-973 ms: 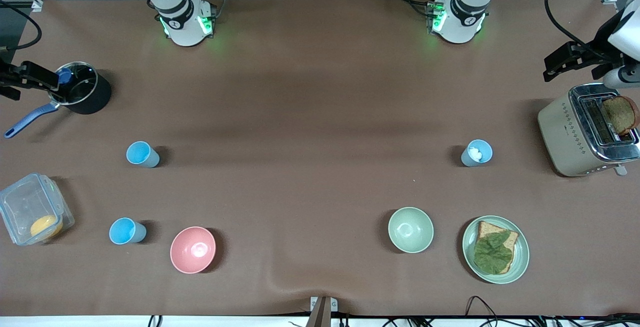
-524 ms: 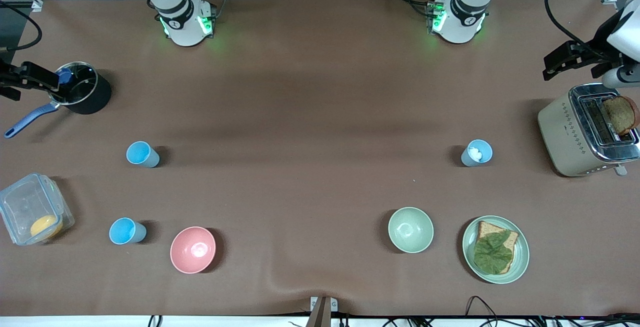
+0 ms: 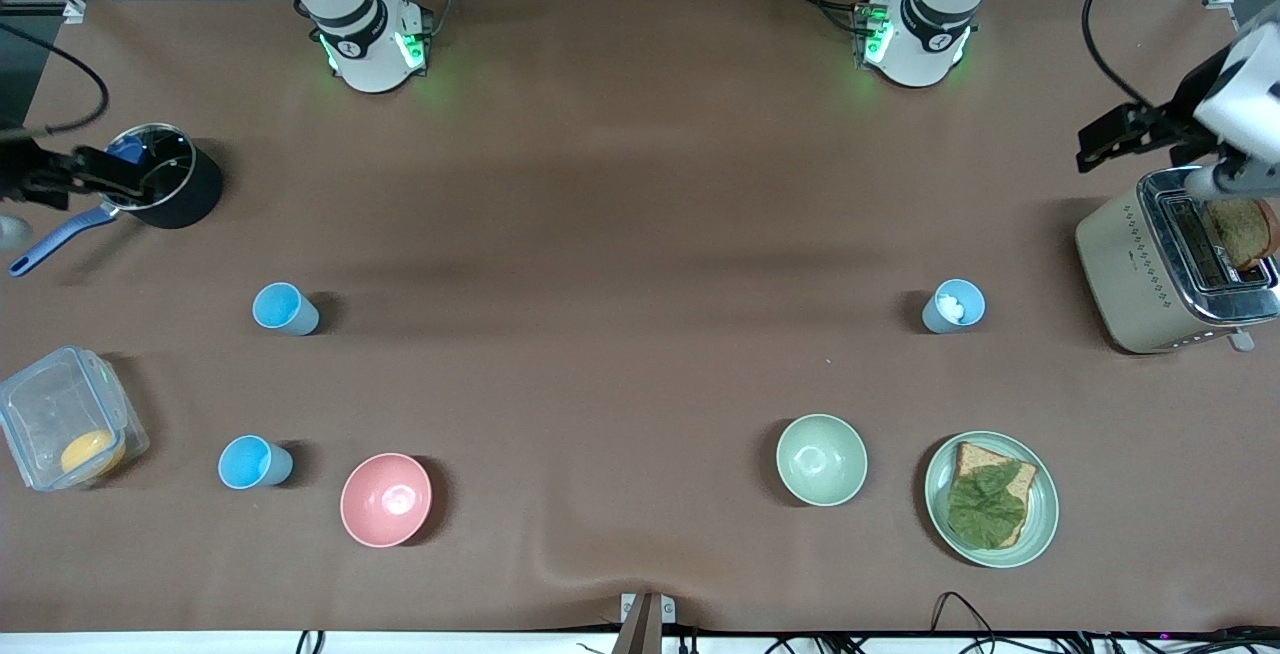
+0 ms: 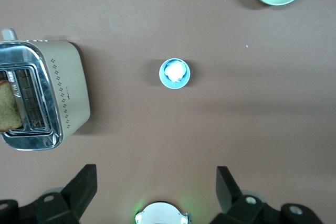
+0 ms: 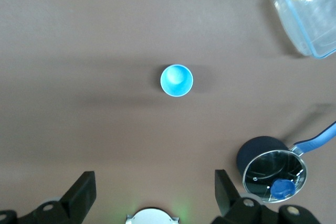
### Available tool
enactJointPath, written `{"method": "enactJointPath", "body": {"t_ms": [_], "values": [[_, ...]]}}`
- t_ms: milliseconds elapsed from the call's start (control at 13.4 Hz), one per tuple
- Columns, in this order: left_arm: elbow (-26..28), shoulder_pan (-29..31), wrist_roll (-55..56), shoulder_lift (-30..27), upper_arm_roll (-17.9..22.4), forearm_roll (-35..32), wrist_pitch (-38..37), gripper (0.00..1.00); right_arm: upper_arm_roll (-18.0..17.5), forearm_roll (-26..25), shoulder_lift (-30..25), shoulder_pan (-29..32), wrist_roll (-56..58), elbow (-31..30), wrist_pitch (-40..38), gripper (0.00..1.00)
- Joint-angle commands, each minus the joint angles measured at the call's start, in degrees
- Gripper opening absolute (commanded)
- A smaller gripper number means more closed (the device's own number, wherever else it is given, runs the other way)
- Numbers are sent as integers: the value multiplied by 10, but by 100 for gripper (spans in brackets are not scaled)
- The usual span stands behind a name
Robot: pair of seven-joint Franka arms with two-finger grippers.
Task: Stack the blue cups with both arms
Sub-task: 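Reach the right gripper and the left gripper down toward their blue cups, then grasp the blue cup with the right gripper while the left gripper grasps another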
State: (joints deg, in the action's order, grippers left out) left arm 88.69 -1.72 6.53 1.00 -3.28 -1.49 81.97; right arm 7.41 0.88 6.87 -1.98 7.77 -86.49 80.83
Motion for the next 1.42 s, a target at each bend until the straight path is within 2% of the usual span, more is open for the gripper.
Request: {"method": "enactJointPath", "body": {"t_ms": [0, 299, 374, 524, 674, 898, 1123, 1348], "values": [[73, 22, -9, 1, -6, -4, 70, 100, 3, -7, 81, 5, 3, 9, 8, 100], [183, 25, -11, 0, -7, -2, 174, 100, 2, 4, 229, 79, 4, 7, 114, 100], [207, 25, -11, 1, -8, -2, 200, 100, 2, 3, 252, 83, 11, -2, 155, 100], [248, 24, -11, 6, -8, -2, 247, 100, 2, 3, 250, 74, 3, -41, 187, 100], [285, 22, -11, 14, -8, -2, 292, 100, 1, 6, 251, 71, -15, -49, 194, 100], [296, 23, -11, 34, -8, -3, 304, 100, 1, 25, 252, 68, -16, -96, 228, 100], [322, 24, -12, 62, -8, -7, 367, 100, 0, 25, 252, 62, -16, -139, 275, 100], [316, 28, -12, 125, -8, -10, 439, 100, -1, 25, 251, 58, -16, -157, 290, 100]]}}
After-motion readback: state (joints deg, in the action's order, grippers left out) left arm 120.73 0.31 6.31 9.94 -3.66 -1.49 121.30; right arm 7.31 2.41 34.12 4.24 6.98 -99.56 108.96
